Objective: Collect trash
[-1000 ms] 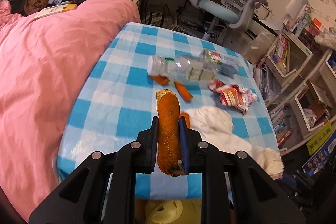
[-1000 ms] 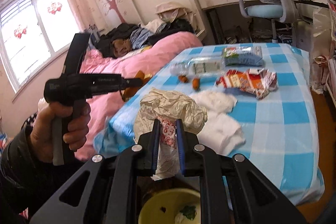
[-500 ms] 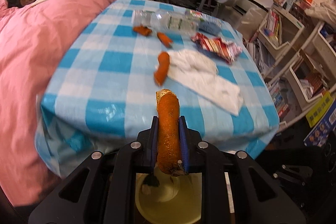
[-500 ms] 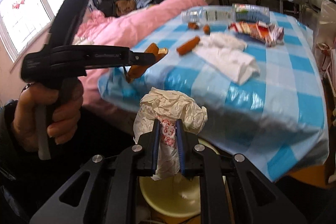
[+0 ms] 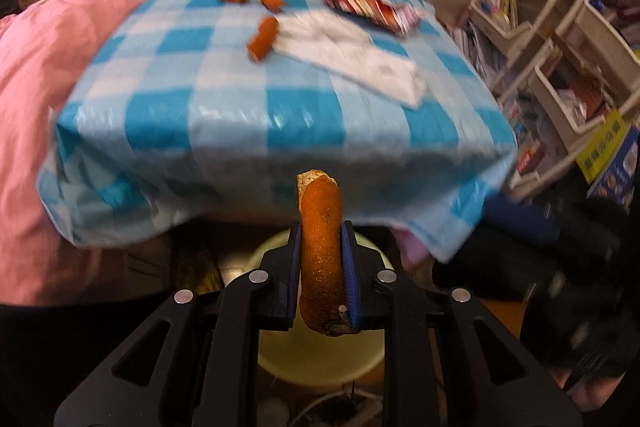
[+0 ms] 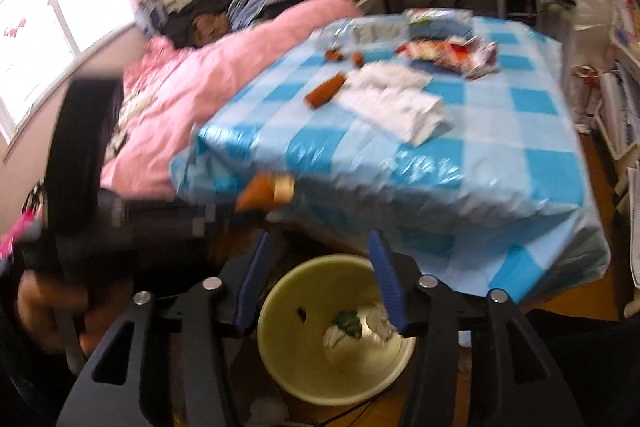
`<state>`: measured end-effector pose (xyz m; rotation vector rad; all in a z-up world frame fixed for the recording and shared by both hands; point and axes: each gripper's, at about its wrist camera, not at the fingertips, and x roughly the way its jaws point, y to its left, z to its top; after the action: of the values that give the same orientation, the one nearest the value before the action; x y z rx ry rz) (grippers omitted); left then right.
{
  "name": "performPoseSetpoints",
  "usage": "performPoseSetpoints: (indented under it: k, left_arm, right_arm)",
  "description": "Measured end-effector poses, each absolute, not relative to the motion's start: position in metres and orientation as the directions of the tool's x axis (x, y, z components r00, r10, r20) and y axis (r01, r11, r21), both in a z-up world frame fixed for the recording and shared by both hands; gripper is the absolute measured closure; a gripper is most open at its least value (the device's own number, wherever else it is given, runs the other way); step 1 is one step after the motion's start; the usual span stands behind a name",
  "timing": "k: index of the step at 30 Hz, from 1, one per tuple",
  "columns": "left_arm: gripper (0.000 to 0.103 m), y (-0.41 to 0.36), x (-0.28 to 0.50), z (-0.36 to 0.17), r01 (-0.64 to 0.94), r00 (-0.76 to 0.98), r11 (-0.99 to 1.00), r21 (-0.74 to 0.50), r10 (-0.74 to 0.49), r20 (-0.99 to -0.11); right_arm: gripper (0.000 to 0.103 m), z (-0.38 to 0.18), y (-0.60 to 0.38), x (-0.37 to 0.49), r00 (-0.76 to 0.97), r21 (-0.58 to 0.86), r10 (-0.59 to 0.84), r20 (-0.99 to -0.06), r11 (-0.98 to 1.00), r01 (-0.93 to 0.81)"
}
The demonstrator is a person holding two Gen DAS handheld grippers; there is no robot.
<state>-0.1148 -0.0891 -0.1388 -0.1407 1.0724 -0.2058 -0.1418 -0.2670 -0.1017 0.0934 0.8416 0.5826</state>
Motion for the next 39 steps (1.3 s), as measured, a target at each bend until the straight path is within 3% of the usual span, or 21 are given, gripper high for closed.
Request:
performPoseSetpoints:
  k: [4,8,21,39]
  left_arm:
    - [0.081,-0.100,-0.125,-0.150,0.131,0.408,0.970,-0.207,-0.243,-0.880]
    - [0.052,-0.094,-0.128,-0.141,0.097,0.458,0.976,-0.196,-0.219,-0.862]
    - [0.042,-0.066,-0.130,-0.105,-0.079,0.653,0.993,-0.091,-0.017,-0.757]
    - [0.030,-0.065,-0.133,-0.098,-0.116,0.696,0.992,-0.039,0.053,-0.716]
  right_arm:
    - [0.050,-0.096,-0.278,-0.141,0.563,0.316,0.511,-0.649,0.855,-0.412]
    - [0.046,-0.092,-0.288,-0.139,0.596,0.338,0.509,-0.621,0.860,-0.383]
    - [0.038,-0.086,-0.277,-0.145,0.633,0.255,0.477,-0.610,0.874,-0.413]
    - [0.027,-0.087,-0.264,-0.149,0.655,0.174,0.438,-0.616,0.886,-0.429]
